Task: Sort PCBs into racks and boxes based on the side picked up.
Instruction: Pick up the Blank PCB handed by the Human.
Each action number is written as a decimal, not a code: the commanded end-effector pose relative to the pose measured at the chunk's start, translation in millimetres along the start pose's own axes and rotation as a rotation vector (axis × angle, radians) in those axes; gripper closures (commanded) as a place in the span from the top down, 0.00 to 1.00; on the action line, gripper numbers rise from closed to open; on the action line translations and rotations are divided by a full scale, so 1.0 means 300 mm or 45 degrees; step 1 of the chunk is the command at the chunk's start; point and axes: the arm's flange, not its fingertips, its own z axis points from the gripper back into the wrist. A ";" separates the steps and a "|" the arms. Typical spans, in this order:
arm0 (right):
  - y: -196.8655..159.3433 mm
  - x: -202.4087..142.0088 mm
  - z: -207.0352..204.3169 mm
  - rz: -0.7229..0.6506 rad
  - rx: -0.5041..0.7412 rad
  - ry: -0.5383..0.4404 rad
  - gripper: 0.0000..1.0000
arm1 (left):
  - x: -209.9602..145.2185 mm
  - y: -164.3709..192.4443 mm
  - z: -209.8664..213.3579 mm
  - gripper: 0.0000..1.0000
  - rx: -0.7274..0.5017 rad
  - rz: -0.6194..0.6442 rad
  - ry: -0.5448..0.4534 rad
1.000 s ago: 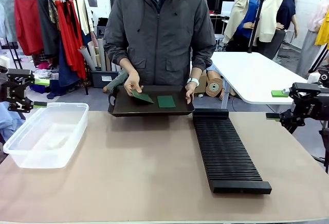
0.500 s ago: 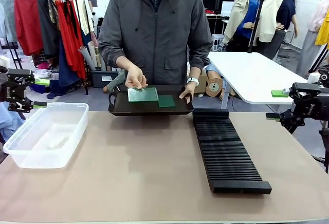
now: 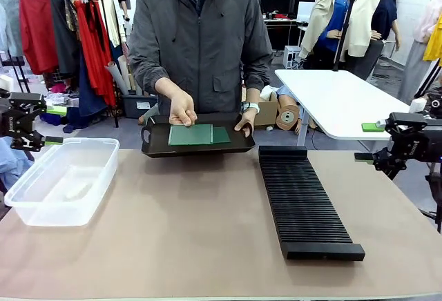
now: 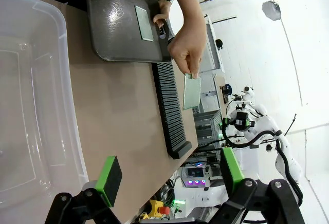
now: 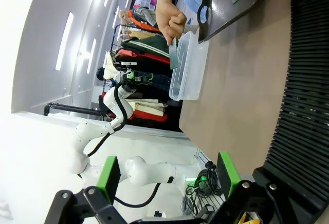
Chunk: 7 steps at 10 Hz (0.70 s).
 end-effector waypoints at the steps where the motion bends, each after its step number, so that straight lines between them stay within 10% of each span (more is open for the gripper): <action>1: -0.020 0.068 -0.049 0.103 0.021 0.073 1.00 | 0.002 -0.004 0.004 1.00 -0.010 -0.002 0.004; 7: -0.138 0.209 -0.285 0.214 0.036 0.142 1.00 | 0.002 -0.004 0.004 1.00 -0.010 -0.002 0.004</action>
